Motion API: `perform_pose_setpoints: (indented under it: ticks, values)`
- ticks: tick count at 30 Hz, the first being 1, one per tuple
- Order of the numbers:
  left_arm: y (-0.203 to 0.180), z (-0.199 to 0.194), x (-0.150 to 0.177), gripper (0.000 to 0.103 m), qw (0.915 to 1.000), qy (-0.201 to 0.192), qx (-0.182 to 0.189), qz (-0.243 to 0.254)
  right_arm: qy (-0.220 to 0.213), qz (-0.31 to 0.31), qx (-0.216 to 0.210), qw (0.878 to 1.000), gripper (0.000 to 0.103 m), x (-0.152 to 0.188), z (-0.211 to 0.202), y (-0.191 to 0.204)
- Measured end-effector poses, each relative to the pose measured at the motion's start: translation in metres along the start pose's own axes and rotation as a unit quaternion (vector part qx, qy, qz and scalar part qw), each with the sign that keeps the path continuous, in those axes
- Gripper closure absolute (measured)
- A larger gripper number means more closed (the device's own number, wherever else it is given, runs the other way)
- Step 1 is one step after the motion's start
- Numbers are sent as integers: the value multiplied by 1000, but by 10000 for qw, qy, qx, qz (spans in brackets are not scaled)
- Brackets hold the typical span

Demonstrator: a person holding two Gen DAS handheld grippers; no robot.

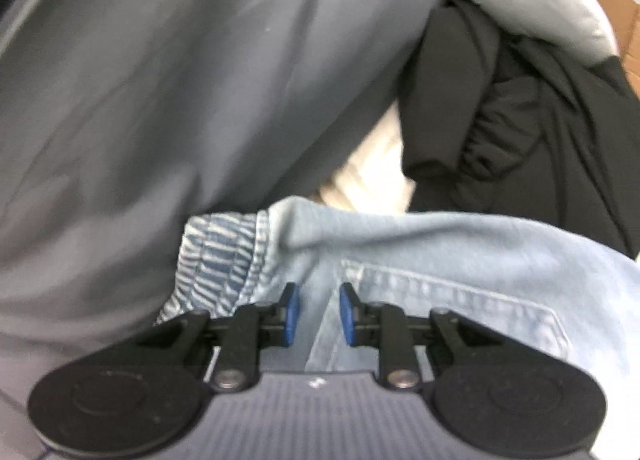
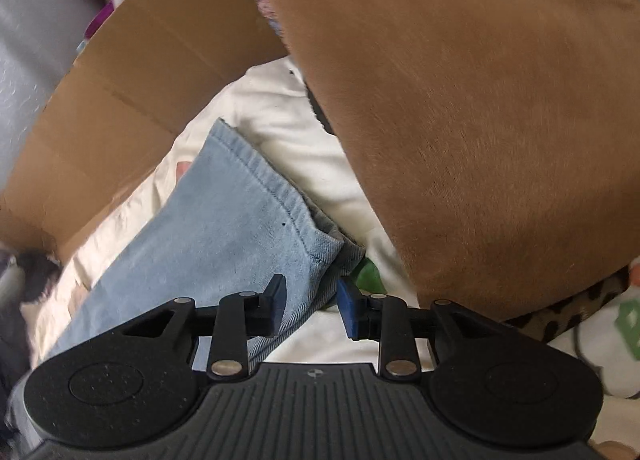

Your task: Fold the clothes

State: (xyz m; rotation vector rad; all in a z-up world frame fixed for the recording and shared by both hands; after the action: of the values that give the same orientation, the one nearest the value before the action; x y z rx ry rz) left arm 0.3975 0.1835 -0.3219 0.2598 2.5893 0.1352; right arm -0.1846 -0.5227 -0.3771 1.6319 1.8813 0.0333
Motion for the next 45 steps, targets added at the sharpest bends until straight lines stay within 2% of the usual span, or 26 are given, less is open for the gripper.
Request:
perform_pose_setpoints:
  ticks: [4,8,13,18,20,24,28,31,34,41,45]
  values:
    - [3,-20,19,78,9998,105,86,-171,112,431,-38,9990,69,4,12,-12]
    - [4,-41,41,78,9989,225,259,-314,131,984,-448,9941,69,7,21,-26]
    - [-2,-69,58,78,9979,415,411,-286,118,1792,-1097,9776,69,7,31,-47]
    - [-11,-75,76,77,9960,529,580,-418,100,2170,-1471,9650,72,9,38,-55]
    - [-13,-73,87,76,9952,600,605,-488,140,2129,-1523,9650,81,7,38,-53]
    - [-15,-71,110,76,9931,756,622,-641,221,2046,-1627,9650,89,4,39,-50]
    - [-9,-73,129,73,9895,819,690,-969,219,2012,-1774,9631,89,-1,36,-43]
    - [-7,-71,143,71,9856,862,851,-1184,247,1909,-1772,9652,85,0,40,-34]
    - [-4,-70,151,67,9826,871,964,-1325,301,1767,-1742,9683,62,3,47,-23]
    - [0,-70,159,63,9792,774,1089,-1527,426,1433,-1672,9745,63,11,64,1]
    - [2,-71,165,58,9786,697,1132,-1569,343,1488,-1599,9753,65,6,67,3]
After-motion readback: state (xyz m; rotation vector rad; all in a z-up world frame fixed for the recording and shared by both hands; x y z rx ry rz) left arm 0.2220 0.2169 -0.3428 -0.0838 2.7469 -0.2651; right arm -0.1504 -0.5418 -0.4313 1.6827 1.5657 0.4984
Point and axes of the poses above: each gripper's, at about its wrist camera, not at the fingertips, and z roughly the way its jaws point, y to its left, x to its underside, the point moved 5 cm from there along z, roughly the way its jaws point, and after that the axes turned 3 degrees about x, right-handed, at the moved point
